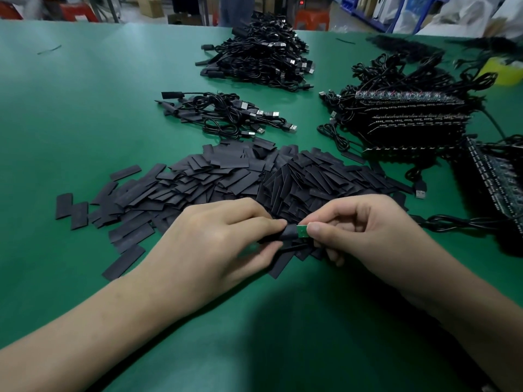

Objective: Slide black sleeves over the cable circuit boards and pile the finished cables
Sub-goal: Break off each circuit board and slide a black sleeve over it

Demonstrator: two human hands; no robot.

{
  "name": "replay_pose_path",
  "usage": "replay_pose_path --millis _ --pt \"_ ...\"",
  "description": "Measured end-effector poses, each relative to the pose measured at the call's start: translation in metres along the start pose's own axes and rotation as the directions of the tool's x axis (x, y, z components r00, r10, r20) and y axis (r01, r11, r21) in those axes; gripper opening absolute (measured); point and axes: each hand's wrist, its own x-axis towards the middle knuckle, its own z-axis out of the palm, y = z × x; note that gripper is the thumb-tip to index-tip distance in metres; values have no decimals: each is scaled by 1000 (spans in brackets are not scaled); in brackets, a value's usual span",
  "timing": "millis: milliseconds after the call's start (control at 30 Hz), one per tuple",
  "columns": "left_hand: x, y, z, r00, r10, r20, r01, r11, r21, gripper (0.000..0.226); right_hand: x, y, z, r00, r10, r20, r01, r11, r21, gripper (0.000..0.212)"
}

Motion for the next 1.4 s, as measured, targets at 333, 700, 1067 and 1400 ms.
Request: replay_pose_path --millis 333,700,1067,1400 --pt "10 -9 3 973 -231 -15 205 890 -408 16 -7 -4 -1 840 -543 23 460 689 -560 11" --pt "10 -19 5 944 -298 143 324 752 -574 20 -9 -9 -3 839 -533 114 496 659 -566 28" --pt "3 -19 5 990 -109 -94 91 979 -180 16 -2 6 -6 871 -482 93 419 632 -652 13" --pt "7 -12 1 978 -74 -193 46 989 -142 19 -4 7 -2 816 -577 -21 471 687 -553 8"
